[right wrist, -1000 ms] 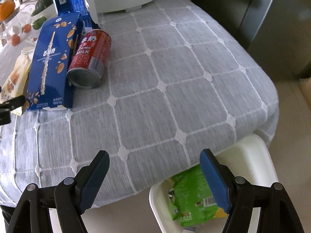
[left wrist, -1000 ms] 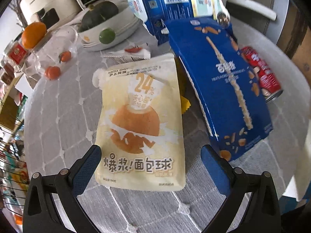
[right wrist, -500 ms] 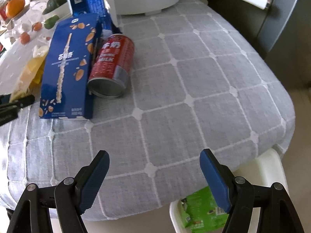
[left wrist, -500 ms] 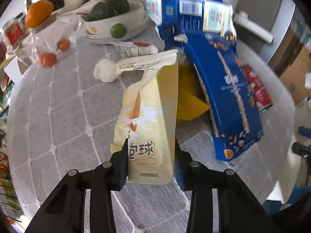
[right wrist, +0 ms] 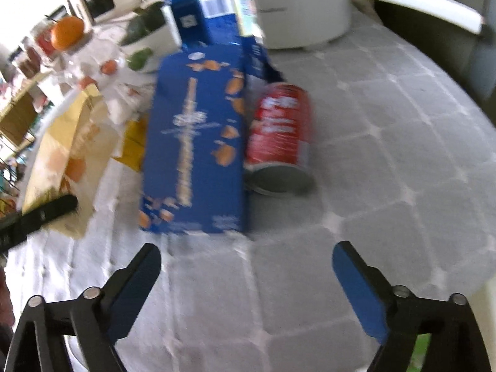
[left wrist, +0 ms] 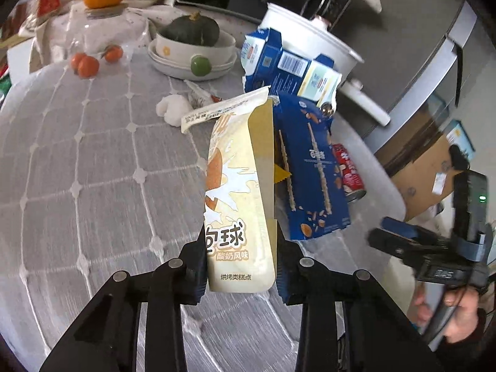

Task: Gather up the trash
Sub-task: 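Lift the cream snack bag with the left tool while the right tool grasps the blue biscuit box, then carry the cream bag and blue box over the white bin and release both, then grasp the yellow bag with the left tool while the right tool grasps the red milk can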

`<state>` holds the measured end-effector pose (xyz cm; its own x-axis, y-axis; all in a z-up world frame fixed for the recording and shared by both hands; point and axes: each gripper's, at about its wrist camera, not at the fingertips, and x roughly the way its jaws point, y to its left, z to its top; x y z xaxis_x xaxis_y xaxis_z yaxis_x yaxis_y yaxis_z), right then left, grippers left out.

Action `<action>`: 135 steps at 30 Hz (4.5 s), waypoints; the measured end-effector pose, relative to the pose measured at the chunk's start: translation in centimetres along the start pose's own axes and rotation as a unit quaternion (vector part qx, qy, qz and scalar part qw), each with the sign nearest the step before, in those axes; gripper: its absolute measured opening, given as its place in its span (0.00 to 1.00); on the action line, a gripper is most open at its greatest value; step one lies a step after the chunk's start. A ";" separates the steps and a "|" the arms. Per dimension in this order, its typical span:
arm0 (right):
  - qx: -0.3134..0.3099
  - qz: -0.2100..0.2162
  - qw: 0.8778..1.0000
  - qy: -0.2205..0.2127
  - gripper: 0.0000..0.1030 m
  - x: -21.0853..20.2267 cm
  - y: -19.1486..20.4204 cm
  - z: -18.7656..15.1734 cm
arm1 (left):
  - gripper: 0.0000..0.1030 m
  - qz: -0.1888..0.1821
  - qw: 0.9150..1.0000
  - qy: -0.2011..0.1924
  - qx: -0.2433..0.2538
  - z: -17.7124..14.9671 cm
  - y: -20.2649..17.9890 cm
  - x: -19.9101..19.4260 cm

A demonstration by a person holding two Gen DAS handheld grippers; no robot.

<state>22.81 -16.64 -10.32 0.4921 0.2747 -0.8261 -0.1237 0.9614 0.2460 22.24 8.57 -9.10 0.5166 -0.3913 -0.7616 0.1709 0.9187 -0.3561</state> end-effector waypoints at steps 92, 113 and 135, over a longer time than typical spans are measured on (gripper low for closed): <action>0.186 -0.150 0.971 0.024 0.90 -15.1 -20.1 -15.8 | 1.00 -0.084 0.980 0.077 0.166 -11.5 -26.9 8.4; 0.157 -0.160 0.975 -0.001 1.00 -14.7 -18.6 -13.8 | 1.00 -0.036 0.988 0.036 0.143 -8.5 -21.9 4.3; 0.068 -0.084 0.994 -0.027 1.00 -9.1 -8.2 -3.8 | 1.00 0.044 0.995 -0.039 0.075 0.1 -6.6 0.3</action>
<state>16.05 -26.93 -6.74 0.5420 0.1050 -0.8338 0.0807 0.9811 0.1760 21.39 2.42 -6.92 0.5972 -0.3081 -0.7405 0.2423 0.9494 -0.1996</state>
